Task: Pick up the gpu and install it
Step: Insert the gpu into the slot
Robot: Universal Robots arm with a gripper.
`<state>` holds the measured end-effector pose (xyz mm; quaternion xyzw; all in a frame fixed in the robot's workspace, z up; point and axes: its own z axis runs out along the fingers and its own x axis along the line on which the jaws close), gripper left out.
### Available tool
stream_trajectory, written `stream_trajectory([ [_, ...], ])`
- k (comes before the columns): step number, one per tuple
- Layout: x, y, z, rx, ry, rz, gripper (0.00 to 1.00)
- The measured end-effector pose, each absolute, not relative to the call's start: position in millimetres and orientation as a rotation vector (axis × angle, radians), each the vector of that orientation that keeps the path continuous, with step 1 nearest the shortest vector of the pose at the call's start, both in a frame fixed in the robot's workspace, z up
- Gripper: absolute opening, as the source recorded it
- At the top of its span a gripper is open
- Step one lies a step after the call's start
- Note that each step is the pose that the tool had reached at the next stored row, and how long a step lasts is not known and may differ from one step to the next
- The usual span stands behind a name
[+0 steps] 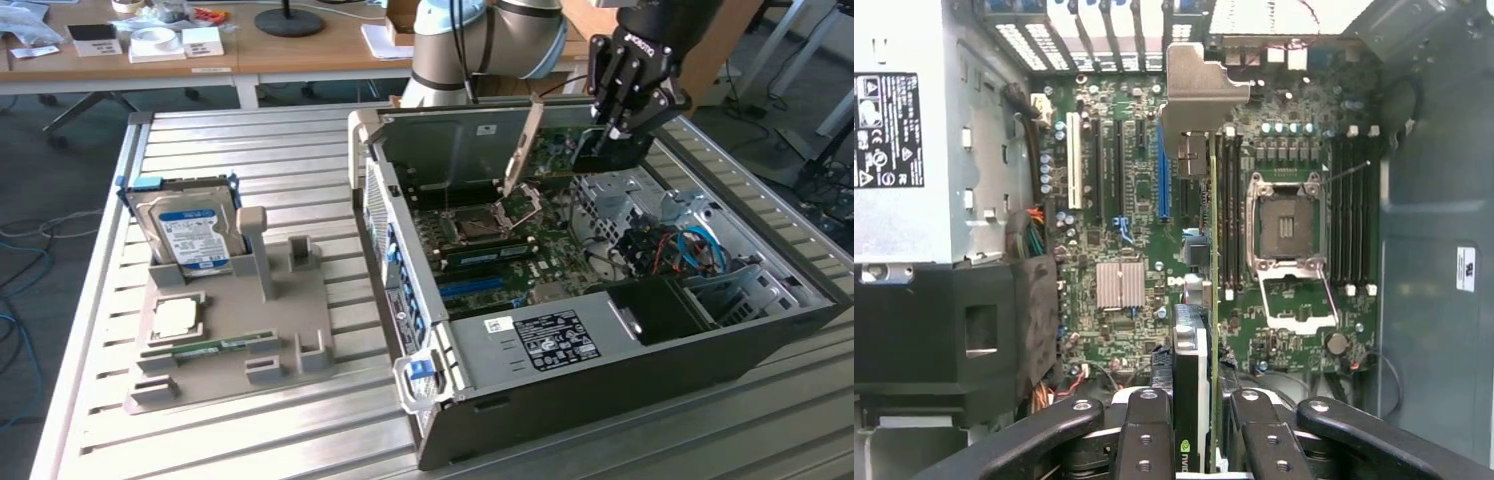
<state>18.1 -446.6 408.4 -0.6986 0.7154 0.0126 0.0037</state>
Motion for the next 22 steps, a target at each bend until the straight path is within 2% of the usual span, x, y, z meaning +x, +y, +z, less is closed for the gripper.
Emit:
stream_trajectory([
  [22, 1.7, -446.6, 401.5, -2.215, 2.216, 0.038, 0.27],
])
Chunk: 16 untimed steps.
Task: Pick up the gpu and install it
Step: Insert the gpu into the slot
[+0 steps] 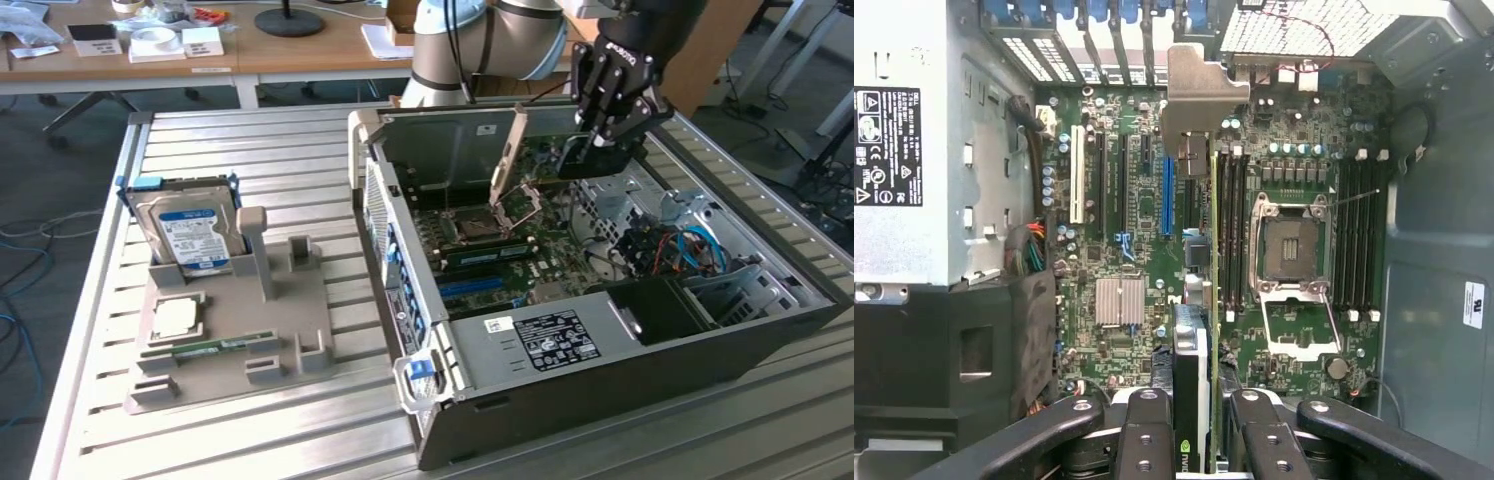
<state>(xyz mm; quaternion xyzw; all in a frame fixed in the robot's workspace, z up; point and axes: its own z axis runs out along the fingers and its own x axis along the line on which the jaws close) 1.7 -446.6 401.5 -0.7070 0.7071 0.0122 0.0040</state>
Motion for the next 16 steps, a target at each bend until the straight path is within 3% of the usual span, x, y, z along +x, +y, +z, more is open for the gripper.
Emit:
stream_trajectory([
  [16, -0.6, -446.3, 395.1, -2.215, 2.216, 0.038, 0.27],
])
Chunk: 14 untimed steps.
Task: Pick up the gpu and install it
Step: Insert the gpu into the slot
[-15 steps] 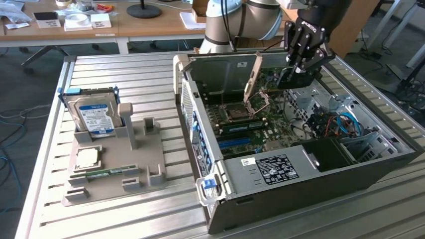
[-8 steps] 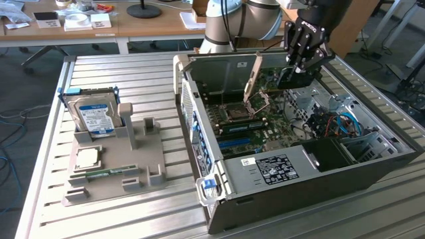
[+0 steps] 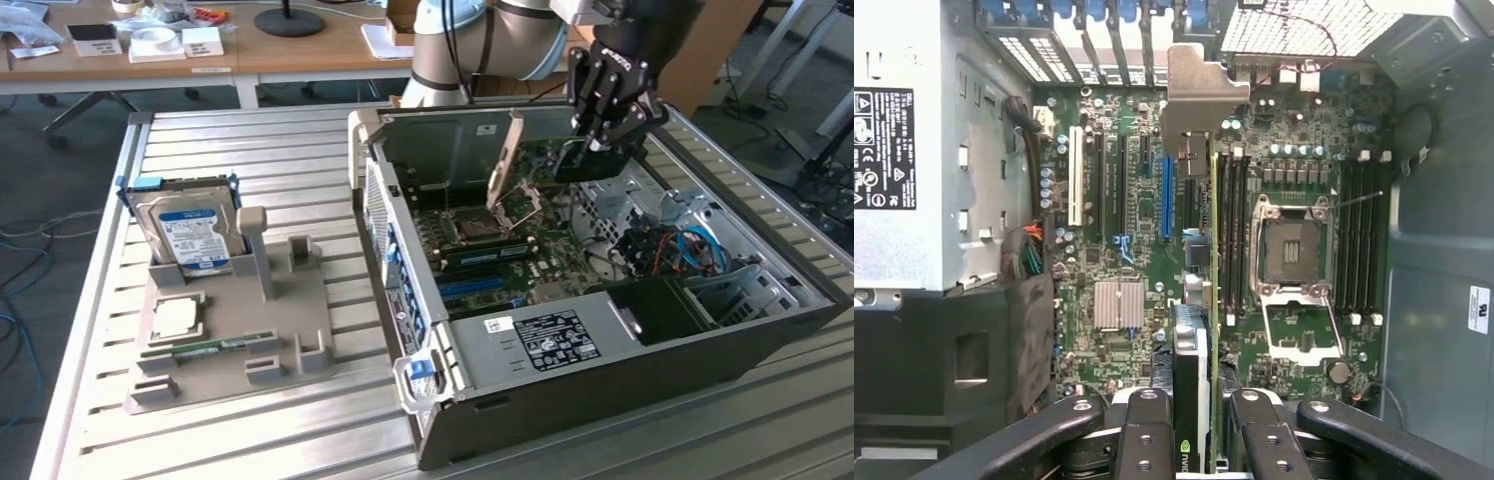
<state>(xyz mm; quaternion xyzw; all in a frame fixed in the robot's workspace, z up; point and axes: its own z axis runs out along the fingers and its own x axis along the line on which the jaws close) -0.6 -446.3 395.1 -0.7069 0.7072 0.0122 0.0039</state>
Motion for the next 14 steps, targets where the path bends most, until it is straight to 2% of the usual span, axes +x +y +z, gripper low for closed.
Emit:
stream_trajectory([
  [14, -3.3, -446.2, 380.1, -2.216, 2.216, 0.038, 0.27],
])
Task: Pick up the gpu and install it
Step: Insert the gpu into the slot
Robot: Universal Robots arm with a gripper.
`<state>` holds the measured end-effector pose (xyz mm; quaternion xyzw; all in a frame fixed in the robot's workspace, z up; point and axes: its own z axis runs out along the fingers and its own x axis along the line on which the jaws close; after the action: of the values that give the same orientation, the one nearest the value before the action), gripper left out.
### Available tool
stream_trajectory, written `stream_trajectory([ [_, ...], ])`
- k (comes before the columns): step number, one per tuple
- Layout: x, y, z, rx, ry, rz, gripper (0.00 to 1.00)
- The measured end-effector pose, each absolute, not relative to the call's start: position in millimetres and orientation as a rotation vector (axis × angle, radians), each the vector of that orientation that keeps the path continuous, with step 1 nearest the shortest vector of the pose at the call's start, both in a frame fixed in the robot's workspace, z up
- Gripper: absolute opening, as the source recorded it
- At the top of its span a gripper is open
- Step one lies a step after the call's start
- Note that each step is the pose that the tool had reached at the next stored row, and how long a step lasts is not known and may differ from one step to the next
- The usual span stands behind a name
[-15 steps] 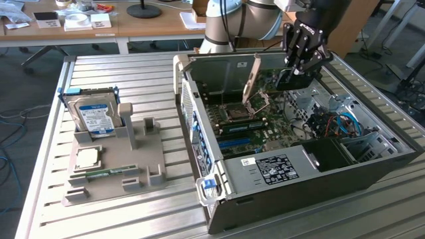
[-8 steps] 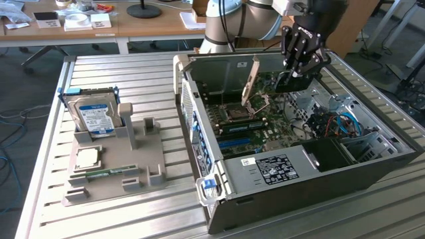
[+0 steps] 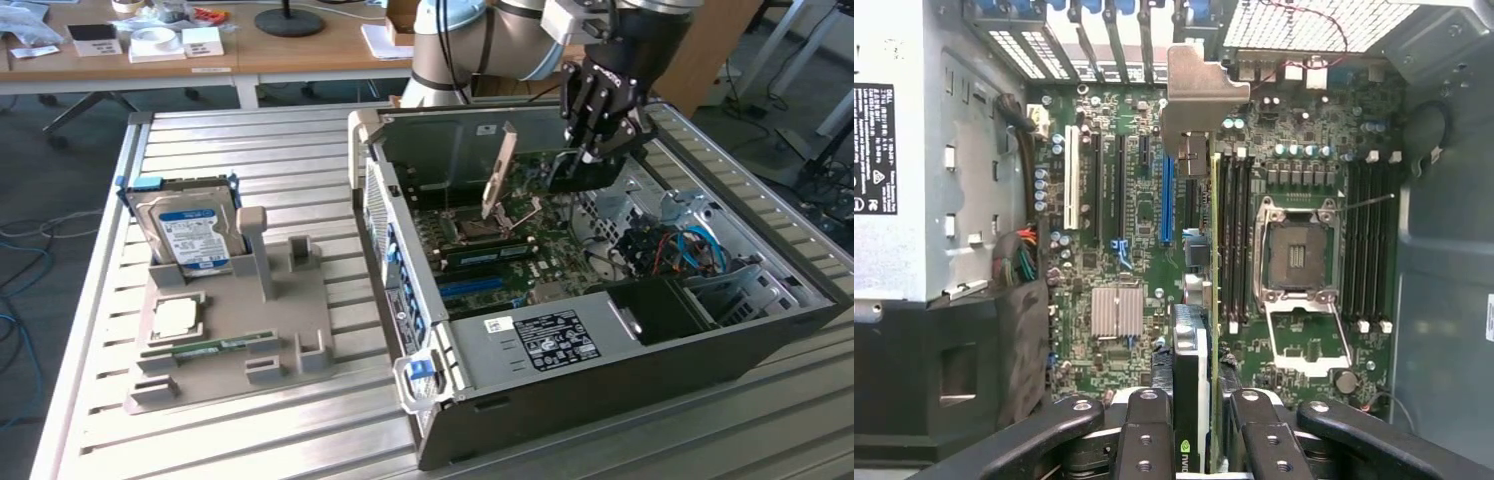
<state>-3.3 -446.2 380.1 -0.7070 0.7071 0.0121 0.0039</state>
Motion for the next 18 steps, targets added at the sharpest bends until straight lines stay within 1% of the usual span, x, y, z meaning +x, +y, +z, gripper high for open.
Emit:
stream_trajectory([
  [13, -5.9, -446.1, 371.4, -2.215, 2.216, 0.037, 0.27],
  [18, -10.7, -446.1, 366.5, -2.210, 2.205, 0.018, 0.27],
])
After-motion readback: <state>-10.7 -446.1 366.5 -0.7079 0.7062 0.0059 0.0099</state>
